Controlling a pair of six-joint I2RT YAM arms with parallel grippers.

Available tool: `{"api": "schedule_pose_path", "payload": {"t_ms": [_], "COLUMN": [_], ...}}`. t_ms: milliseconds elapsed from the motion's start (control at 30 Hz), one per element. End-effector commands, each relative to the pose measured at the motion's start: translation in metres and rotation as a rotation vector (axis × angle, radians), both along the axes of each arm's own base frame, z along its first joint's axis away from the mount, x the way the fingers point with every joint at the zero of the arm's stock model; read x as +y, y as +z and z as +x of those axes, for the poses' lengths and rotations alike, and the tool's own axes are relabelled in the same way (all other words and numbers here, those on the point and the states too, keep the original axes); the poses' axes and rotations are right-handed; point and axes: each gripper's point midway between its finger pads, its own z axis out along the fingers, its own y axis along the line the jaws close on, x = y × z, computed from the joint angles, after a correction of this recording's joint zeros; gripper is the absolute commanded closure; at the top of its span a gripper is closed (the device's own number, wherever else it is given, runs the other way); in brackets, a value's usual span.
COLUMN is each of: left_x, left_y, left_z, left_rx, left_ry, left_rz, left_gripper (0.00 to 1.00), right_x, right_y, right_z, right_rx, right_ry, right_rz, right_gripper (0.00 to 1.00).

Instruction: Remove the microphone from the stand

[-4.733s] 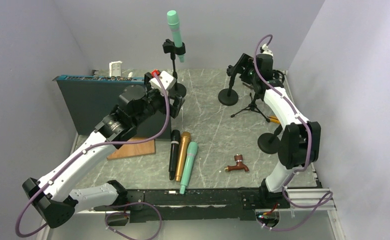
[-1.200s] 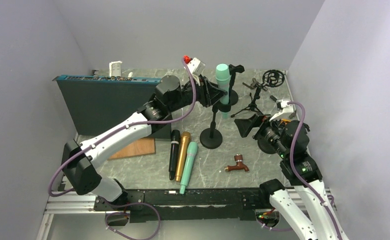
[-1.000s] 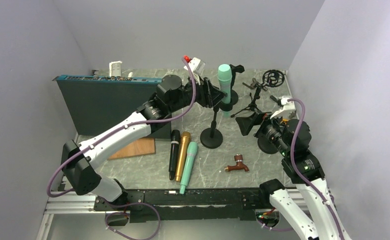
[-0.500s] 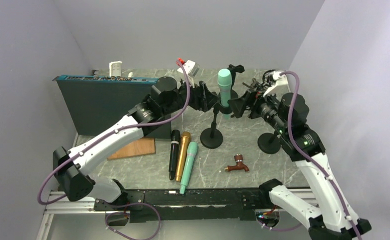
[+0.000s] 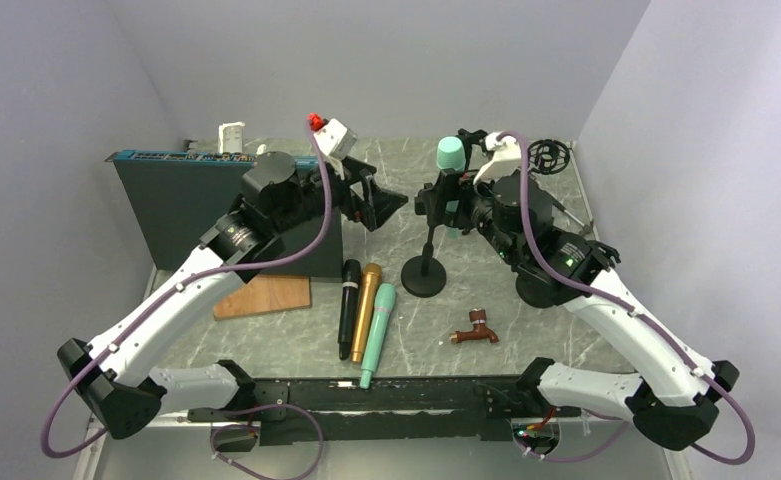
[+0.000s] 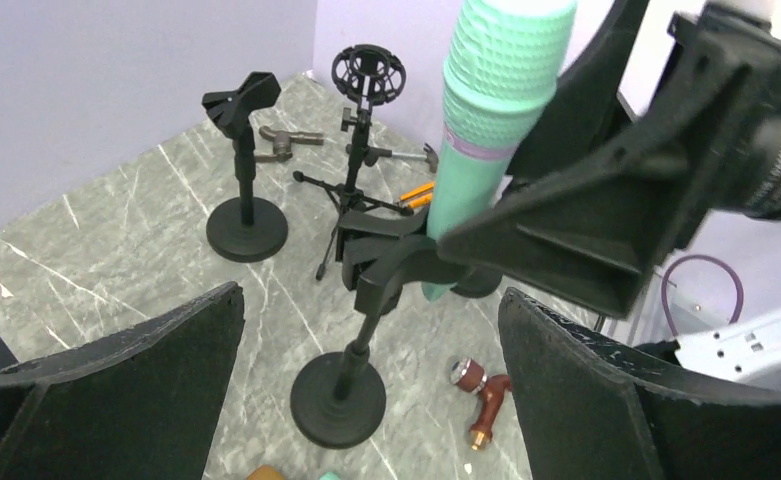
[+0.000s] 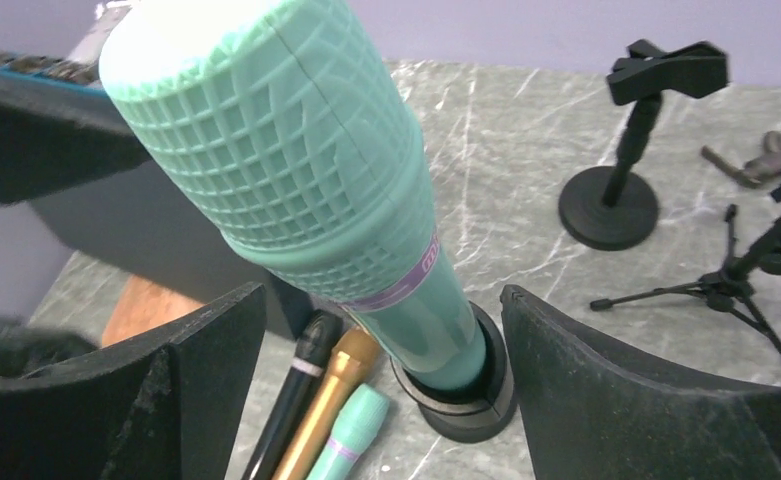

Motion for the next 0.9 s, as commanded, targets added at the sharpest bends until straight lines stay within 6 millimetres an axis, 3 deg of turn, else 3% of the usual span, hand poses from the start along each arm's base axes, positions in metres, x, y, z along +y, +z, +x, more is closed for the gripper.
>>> {"api": "schedule_pose_path", "payload": {"t_ms": [0,200,267,400,467,567,700,867], "left_x": [0.012,0.028,0.029,0.028,0.024,0.009,-0.002,-0.006], "left_y": [0.002,0.0,0.0,-0.001,-0.004,-0.007,-0.013,-0.035], "left_z": [-0.018,-0.019,-0.022,-0.028,-0.034,-0.061,-0.088,-0.072], "left_rx": [-0.116,-0.175,-0.201,-0.246,-0.258,-0.335,-0.416,-0.442], "left_ry": [-0.05,0.004,-0.004,-0.035,-0.077,-0.269,-0.464,-0.448], "left_rz": [0.064,0.093,0.092,0.079,0.076,0.076,0.079,0.135], "left_gripper": [0.01,0.01,0.01,0.02,0.04,0.04,0.08,0.02], "right_x": [-0.022,-0.017,-0.017,-0.017,-0.007,0.017,0.03,0.036], "right_y": [0.021,0.008,0.004,0.004,0.007,0.006,-0.004,-0.025], "right_z": [0.016,0.029,0.034,0.032,0.027,0.012,-0.007,-0.016], "right_rx": [-0.089,-0.135,-0.161,-0.224,-0.264,-0.325,-0.306,-0.225], "right_ry": [-0.22,-0.299,-0.31,-0.282,-0.167,0.115,0.45,0.627], "right_rz": [-0.044,-0.143,-0.196,-0.208,-0.243,-0.264,-0.237,-0.257], "right_gripper": [0.18,0.36,0.53,0.99,1.0,1.0,1.0,1.0]}}
